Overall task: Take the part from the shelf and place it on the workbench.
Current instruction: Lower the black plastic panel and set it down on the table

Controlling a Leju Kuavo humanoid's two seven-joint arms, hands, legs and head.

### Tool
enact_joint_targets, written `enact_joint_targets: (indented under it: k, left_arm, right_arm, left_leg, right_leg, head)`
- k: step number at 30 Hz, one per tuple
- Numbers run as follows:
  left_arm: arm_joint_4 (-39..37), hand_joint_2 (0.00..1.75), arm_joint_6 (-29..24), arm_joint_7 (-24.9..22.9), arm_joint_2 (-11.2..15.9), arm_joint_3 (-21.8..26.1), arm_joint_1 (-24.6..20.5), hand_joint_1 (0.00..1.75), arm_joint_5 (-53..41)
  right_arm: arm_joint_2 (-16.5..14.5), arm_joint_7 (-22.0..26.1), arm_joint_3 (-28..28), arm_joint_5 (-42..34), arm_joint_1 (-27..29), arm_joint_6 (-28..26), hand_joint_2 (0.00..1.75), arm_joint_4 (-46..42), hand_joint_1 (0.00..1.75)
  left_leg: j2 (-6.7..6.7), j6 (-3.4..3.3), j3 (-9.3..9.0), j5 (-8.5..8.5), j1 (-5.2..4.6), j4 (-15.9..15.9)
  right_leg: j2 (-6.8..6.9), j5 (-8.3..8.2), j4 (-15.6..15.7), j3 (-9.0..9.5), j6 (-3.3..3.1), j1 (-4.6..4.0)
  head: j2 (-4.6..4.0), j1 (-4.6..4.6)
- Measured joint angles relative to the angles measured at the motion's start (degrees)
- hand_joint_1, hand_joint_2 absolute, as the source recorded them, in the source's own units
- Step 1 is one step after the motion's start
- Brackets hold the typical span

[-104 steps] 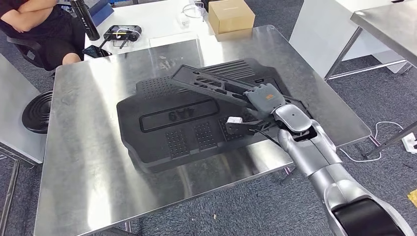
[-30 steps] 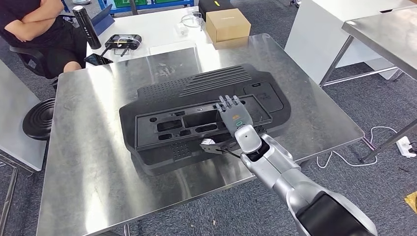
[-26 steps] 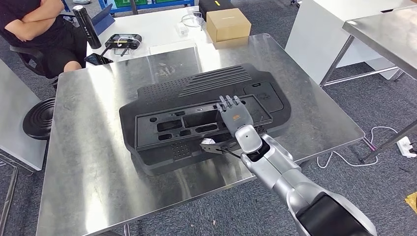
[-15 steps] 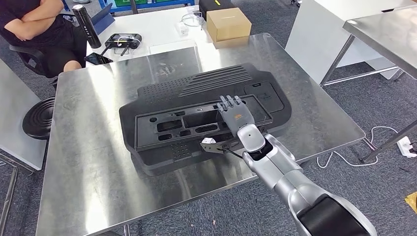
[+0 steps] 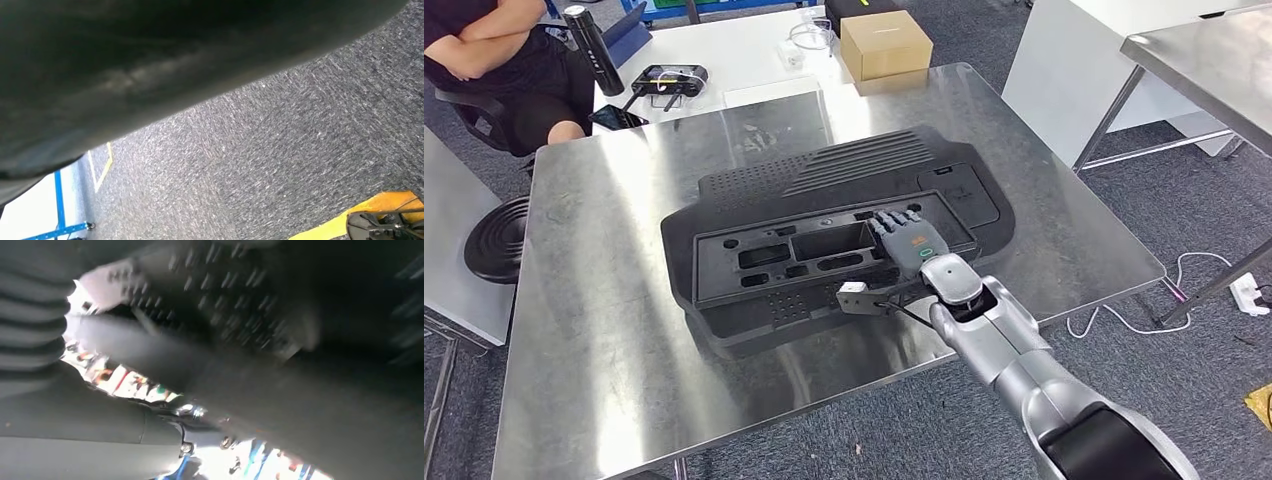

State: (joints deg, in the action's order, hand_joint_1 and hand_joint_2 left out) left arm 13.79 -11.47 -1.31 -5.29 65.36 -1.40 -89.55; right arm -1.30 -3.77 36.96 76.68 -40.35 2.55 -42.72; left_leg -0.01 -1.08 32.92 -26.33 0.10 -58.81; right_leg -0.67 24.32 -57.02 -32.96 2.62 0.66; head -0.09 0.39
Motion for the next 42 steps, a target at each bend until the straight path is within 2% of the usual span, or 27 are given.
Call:
enact_joint_targets:
  k: [19, 25, 30, 33, 35, 37, 39, 40, 41, 42]
  left_arm:
    - [0.0, 0.00, 0.0, 0.0, 0.0, 0.0, 0.0, 0.00, -0.4]
    - [0.0, 0.00, 0.0, 0.4, -0.1, 0.0, 0.0, 0.00, -0.4]
    - [0.0, 0.00, 0.0, 0.6, -0.2, 0.0, 0.1, 0.00, -0.4]
    - [0.0, 0.00, 0.0, 0.7, -0.2, 0.1, 0.1, 0.00, -0.4]
    - [0.0, 0.00, 0.0, 0.7, -0.3, 0.2, 0.2, 0.00, -0.4]
    - [0.0, 0.00, 0.0, 0.7, -0.5, 0.3, 0.1, 0.00, -0.4]
    - [0.0, 0.00, -0.1, 0.7, -0.7, 0.5, 0.1, 0.00, -0.4]
    - [0.0, 0.00, -0.1, 0.7, -0.7, 0.5, 0.1, 0.00, -0.4]
    - [0.0, 0.00, -0.1, 0.7, -0.8, 0.5, 0.2, 0.00, -0.4]
    - [0.0, 0.00, 0.0, 0.7, -0.8, 0.6, 0.2, 0.00, -0.4]
  right_arm:
    - [1.2, 0.8, 1.1, -1.9, 0.7, 1.4, 0.00, -1.9, 0.00]
    - [1.7, -2.9, 2.3, 1.3, 1.8, -1.2, 0.00, -5.3, 0.00]
    - [2.0, -3.7, 2.6, 2.5, 3.4, -2.2, 0.00, -9.9, 0.00]
    - [2.3, -4.1, 2.6, 4.1, 4.7, -3.0, 0.00, -13.8, 0.00]
    - [2.5, -4.4, 2.5, 5.3, 5.5, -3.1, 0.00, -16.7, 0.00]
    - [2.8, -4.5, 2.4, 5.9, 6.1, -3.1, 0.00, -19.0, 0.00]
    - [3.1, -4.5, 2.4, 6.1, 6.7, -3.1, 0.00, -20.5, 0.00]
    - [3.2, -4.5, 2.4, 6.1, 7.2, -3.1, 0.00, -21.1, 0.00]
    - [3.4, -4.5, 2.4, 6.1, 7.7, -3.1, 0.00, -21.5, 0.00]
    - [3.6, -4.5, 2.4, 6.2, 8.1, -3.1, 0.00, -21.9, 0.00]
  left_leg:
    - [-0.01, 0.00, 0.34, 0.00, 0.02, 0.0]
    - [-0.02, 0.00, 0.43, 0.00, 0.02, 0.0]
    - [-0.04, 0.00, 0.58, 0.01, 0.02, 0.0]
    - [-0.11, -0.49, 0.77, 0.03, -0.27, -0.2]
    - [0.03, -1.09, 0.47, 0.71, 0.00, 0.6]
    - [0.32, -1.57, 0.20, 1.56, 0.49, 1.6]
    - [0.44, -1.68, 0.49, 1.95, 0.68, 1.8]
    - [0.44, -1.57, 0.73, 2.09, 0.76, 1.8]
    - [0.44, -1.39, 0.95, 2.23, 0.86, 1.8]
    - [0.42, -1.15, 1.17, 2.39, 1.03, 1.8]
  right_leg:
    - [0.01, 0.00, 0.0, -0.30, 0.00, -0.01]
    - [0.01, 0.00, 0.0, -0.38, 0.00, -0.01]
    - [0.02, 0.00, 0.0, -0.51, 0.00, -0.01]
    - [0.01, -0.32, 0.3, -0.47, 0.47, 0.29]
    - [0.02, -0.23, 0.2, -0.65, 0.82, 0.21]
    - [0.07, 1.71, -2.8, -2.13, 0.67, 0.09]
    - [0.11, 5.07, -10.0, -5.37, 0.44, 0.34]
    - [0.13, 6.29, -13.5, -6.85, 0.59, 0.54]
    - [0.14, 6.80, -15.4, -7.59, 0.97, 0.79]
    - [0.18, 6.46, -15.1, -7.25, 1.58, 1.05]
  head:
    - [0.00, 0.01]
    - [0.00, 0.01]
    - [0.00, 0.02]
    - [0.00, -0.02]
    - [0.00, -0.01]
    - [0.00, 0.16]
    - [0.00, 0.28]
    - [0.00, 0.27]
    - [0.00, 0.26]
    - [0.00, 0.27]
